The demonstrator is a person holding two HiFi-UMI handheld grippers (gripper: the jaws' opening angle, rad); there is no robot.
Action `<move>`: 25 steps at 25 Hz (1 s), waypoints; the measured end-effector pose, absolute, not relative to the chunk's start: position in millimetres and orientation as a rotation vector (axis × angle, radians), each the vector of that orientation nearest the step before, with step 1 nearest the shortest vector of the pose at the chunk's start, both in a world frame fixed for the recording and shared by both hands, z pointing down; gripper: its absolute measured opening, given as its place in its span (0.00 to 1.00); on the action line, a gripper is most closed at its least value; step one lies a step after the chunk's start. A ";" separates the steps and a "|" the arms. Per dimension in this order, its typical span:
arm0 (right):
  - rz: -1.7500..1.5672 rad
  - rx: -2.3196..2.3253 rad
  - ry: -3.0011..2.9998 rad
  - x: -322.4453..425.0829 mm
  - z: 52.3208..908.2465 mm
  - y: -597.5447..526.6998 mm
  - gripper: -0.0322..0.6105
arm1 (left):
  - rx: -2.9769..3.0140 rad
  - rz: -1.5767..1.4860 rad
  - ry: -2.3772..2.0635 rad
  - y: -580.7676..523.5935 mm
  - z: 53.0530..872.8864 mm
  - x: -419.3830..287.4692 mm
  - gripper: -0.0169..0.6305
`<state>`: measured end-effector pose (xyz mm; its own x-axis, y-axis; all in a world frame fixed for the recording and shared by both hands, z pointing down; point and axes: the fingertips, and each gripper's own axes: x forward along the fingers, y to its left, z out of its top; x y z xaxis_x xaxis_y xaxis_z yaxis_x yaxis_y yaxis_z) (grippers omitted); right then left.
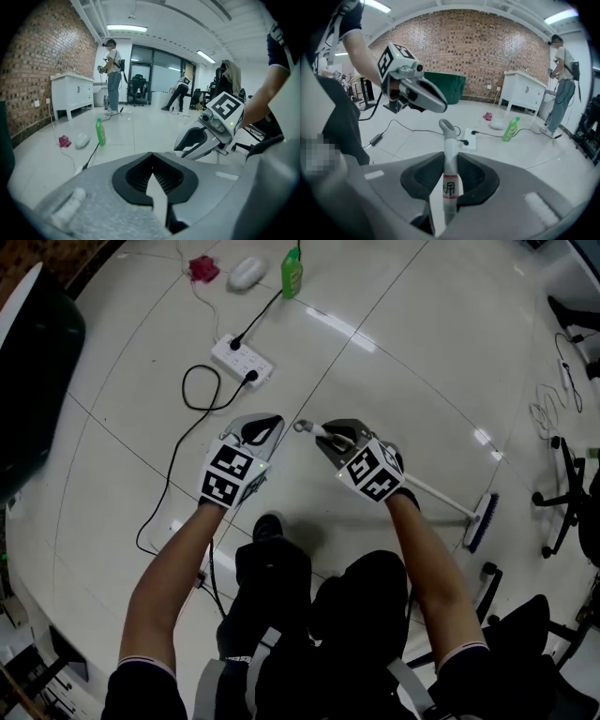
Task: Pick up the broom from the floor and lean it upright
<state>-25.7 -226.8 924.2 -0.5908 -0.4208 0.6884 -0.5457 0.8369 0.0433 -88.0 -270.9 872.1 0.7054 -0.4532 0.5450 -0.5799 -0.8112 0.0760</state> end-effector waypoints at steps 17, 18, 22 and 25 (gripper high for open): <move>0.082 1.257 -2.261 141.6 507.9 -174.0 0.19 | 2.952 0.609 -0.436 -220.6 510.5 86.6 0.03; 0.081 1.293 -2.250 154.9 491.5 -166.4 0.19 | 2.966 0.604 -0.406 -212.0 495.2 97.5 0.03; 0.098 1.443 -2.207 206.0 438.9 -131.7 0.19 | 3.007 0.585 -0.299 -176.9 445.6 143.6 0.03; 0.129 1.548 -2.177 234.5 412.9 -102.6 0.19 | 3.021 0.575 -0.228 -147.7 418.8 172.8 0.03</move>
